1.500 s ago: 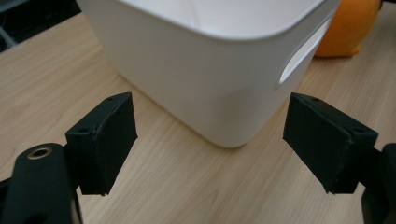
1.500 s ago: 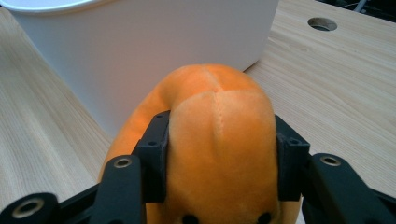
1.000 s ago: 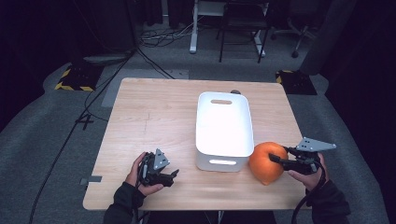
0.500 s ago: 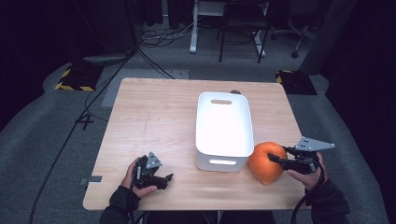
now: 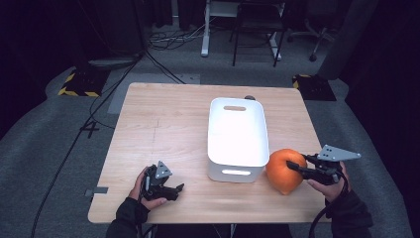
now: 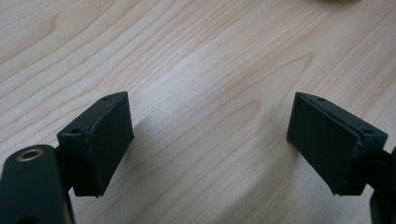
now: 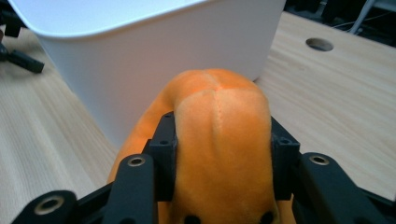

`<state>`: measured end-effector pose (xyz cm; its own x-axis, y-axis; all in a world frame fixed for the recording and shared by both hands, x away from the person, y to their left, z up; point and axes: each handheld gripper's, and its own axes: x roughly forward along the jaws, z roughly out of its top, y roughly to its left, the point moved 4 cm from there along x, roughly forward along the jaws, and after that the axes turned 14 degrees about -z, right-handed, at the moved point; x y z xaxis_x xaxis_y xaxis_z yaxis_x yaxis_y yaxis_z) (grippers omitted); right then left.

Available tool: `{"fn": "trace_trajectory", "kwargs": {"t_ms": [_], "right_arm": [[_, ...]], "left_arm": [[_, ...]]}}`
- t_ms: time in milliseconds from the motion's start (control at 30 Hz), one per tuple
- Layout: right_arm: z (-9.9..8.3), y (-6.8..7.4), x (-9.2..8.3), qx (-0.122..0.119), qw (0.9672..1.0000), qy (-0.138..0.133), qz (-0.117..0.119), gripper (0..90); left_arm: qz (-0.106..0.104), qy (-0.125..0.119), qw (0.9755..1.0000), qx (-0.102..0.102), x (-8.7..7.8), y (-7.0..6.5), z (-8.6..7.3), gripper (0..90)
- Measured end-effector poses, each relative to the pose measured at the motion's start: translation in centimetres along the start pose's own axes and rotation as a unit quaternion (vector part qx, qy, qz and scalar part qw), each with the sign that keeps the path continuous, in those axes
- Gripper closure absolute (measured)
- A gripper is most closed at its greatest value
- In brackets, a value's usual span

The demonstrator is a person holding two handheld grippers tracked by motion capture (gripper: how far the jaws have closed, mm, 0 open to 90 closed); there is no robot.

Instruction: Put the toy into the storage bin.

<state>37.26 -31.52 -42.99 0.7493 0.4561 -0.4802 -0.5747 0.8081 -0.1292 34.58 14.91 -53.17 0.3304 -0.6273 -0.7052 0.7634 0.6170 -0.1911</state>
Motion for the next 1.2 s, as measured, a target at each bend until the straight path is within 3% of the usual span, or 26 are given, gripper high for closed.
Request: {"fn": "trace_trajectory", "kwargs": {"t_ms": [233, 800, 1200], "right_arm": [[0.9, -0.4, -0.8, 0.013, 0.9996, -0.02, -0.014, 56.8], [2.9, -1.3, -1.7, 0.005, 0.9981, -0.044, -0.041, 56.7], [5.9, -2.1, -2.5, -0.007, 0.9959, -0.068, -0.058, 56.4]], "left_arm": [[-0.001, 0.0, 1.0, 0.0, 0.0, 0.0, 0.0, 14.5], [0.001, -0.001, 1.0, -0.003, 0.0, 0.0, 0.0, 14.6], [0.001, 0.0, 1.0, -0.005, 0.0, -0.1, 0.0, 14.6]]}}
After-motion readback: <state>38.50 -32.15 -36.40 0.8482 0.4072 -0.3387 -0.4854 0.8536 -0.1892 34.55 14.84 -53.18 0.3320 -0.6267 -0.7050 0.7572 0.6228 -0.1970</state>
